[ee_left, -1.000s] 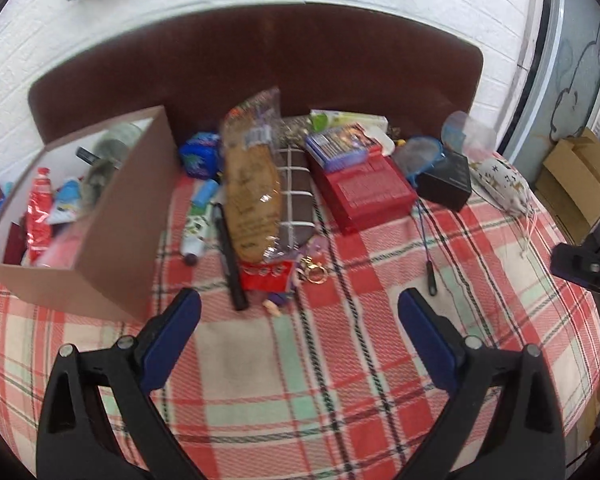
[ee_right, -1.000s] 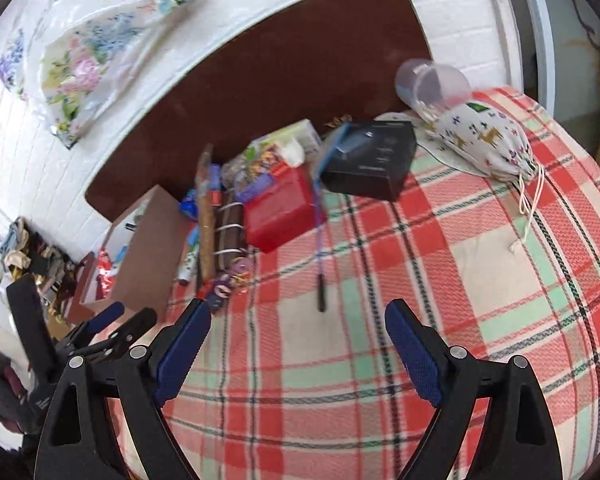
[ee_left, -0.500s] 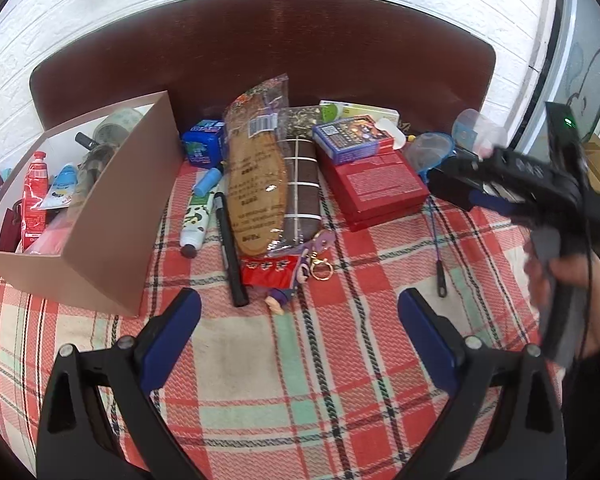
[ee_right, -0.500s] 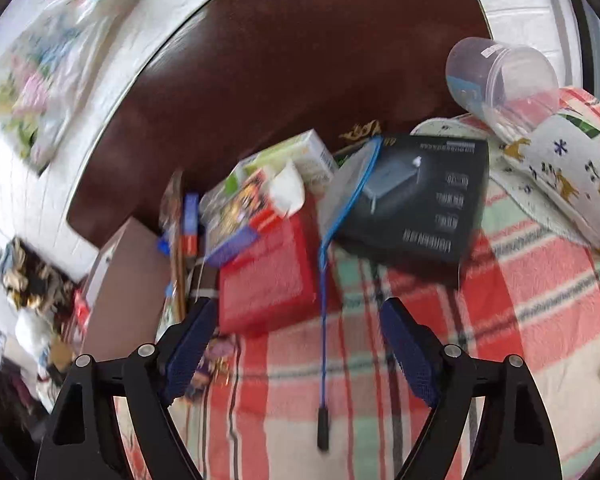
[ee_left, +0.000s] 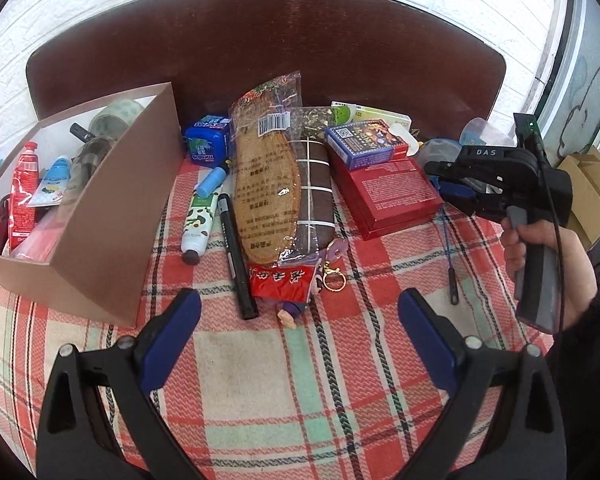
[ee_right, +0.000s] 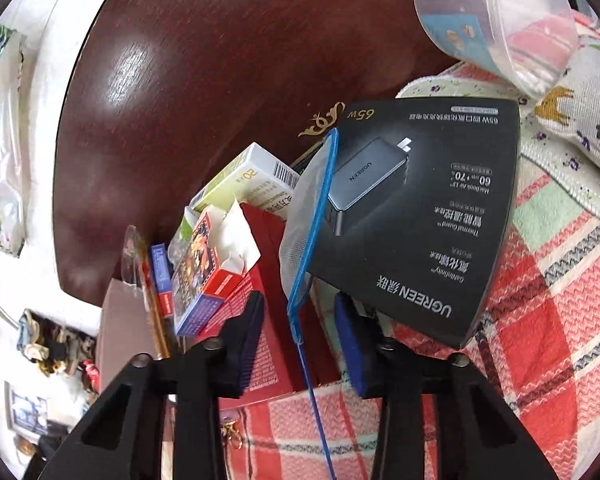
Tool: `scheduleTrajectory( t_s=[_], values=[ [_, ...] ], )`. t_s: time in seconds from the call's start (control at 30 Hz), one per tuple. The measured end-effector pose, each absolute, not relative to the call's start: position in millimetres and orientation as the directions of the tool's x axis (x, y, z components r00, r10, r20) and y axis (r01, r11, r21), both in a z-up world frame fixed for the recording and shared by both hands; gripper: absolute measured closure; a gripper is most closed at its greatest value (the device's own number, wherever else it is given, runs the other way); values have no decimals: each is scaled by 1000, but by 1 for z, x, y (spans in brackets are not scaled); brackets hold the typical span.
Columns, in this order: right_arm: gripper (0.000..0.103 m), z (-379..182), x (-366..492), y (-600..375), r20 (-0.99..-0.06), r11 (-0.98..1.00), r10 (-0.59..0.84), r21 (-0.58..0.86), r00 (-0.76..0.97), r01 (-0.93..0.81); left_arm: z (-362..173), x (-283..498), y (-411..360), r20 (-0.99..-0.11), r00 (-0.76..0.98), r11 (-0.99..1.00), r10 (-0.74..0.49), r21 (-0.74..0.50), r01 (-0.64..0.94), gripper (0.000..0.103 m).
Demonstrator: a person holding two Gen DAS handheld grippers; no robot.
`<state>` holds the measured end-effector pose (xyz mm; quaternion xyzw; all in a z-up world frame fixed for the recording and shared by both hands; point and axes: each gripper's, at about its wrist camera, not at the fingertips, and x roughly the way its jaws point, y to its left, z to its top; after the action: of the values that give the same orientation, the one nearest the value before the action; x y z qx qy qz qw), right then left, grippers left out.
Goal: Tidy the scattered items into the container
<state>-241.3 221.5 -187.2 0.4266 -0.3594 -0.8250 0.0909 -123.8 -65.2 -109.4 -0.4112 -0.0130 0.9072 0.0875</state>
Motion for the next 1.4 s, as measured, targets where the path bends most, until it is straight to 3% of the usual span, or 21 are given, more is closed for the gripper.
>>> scheduleTrajectory(
  t_s=[0.1, 0.3, 0.57, 1.03, 1.17, 1.3, 1.4],
  values=[
    [87, -183, -241, 218, -632, -738, -439, 660, -639, -145, -112, -126, -66, -745, -643, -983, 179, -105, -152, 4],
    [96, -166, -240, 215, -614, -764, -394, 633, -684, -128, -114, -124, -65, -744, -641, -981, 188, -112, -157, 4],
    [99, -147, -241, 216, -614, -794, -376, 599, -694, -99, -107, -135, -58, -738, -642, -977, 209, -130, -168, 5],
    [98, -180, -281, 212, -624, -737, -480, 668, -617, -103, -73, -199, -19, -688, -662, -947, 297, -124, -296, 5],
    [100, -168, -278, 212, -643, -791, -433, 607, -631, -75, -78, -230, -2, -709, -637, -936, 301, -90, -341, 10],
    [100, -158, -275, 219, -615, -778, -458, 627, -642, -46, -94, -260, 9, -754, -567, -909, 331, -95, -405, 21],
    [100, -155, -275, 226, -602, -767, -476, 641, -641, -32, -108, -286, 11, -791, -500, -889, 352, -115, -443, 22]
  ],
)
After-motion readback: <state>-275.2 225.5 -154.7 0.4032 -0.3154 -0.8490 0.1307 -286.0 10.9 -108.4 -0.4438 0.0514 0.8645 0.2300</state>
